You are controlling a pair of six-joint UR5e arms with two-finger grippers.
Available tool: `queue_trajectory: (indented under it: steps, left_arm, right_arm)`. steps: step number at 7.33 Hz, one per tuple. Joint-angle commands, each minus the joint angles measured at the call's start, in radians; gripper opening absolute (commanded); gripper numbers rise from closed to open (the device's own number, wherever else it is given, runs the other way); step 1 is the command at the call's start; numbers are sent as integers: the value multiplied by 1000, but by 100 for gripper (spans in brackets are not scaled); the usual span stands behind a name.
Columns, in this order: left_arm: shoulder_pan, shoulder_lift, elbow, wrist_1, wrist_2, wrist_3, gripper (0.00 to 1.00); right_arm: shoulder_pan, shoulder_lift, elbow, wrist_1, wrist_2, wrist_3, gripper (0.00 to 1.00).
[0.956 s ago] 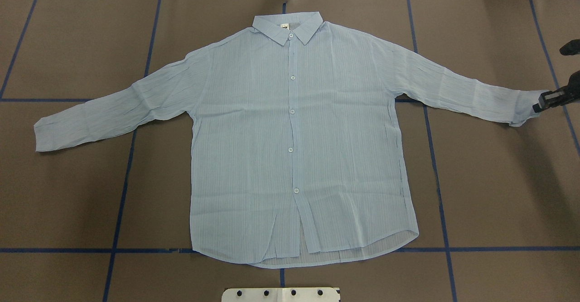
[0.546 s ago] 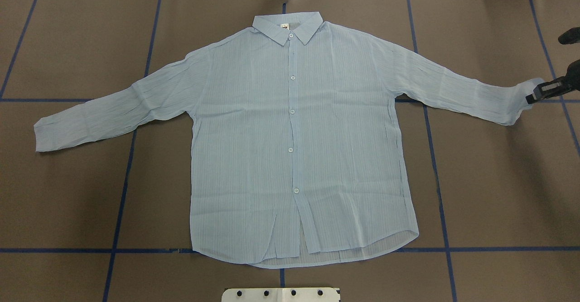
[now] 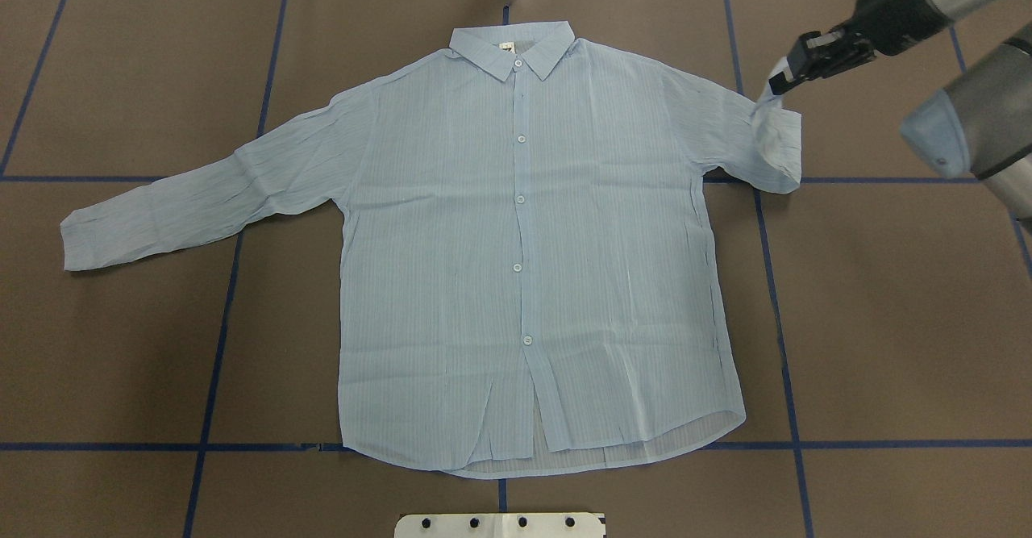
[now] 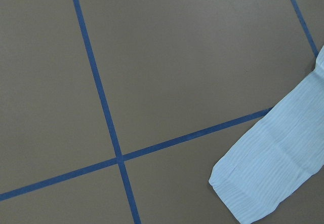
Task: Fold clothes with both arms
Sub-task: 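Carry the grasped sleeve with the right gripper across the shirt front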
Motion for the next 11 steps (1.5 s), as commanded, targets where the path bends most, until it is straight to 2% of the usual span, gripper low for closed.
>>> queue_trajectory:
  steps: [1,2,3,4,6,7,9,10,11]
  left_arm:
    - [-1,4,10,0,0,3,100]
    - [-1,4,22,-3,0,4,100]
    - [-1,4,33,-5,0,6,100]
    - [-1,4,40,-6,0,6,100]
    - [0,4,78,-47,0,6,100]
    - [0,4,89,-55,0,6,100]
    - [0,4,96,-61,0,6,100]
    - [0,4,100,-61,0,6,100]
    - [0,1,100,-61,0,4,100]
  right_arm:
    - [-91,260,-15,-163,-90,42,0]
    - [-119,340,-41,-200,-103,41,0]
    - [-171,391,-93,-200,-153,41,0]
    - [-241,436,-156,-190,-249,41,0]
    - [-325,487,-245,-188,-329,39,0]
    - [-364,522,-311,-188,-381,39,0]
    - [-461,675,-563,-187,-510,39,0]
    - [-513,715,-602,-187,-597,41,0]
    - [-599,733,-618,-184,-747,41,99]
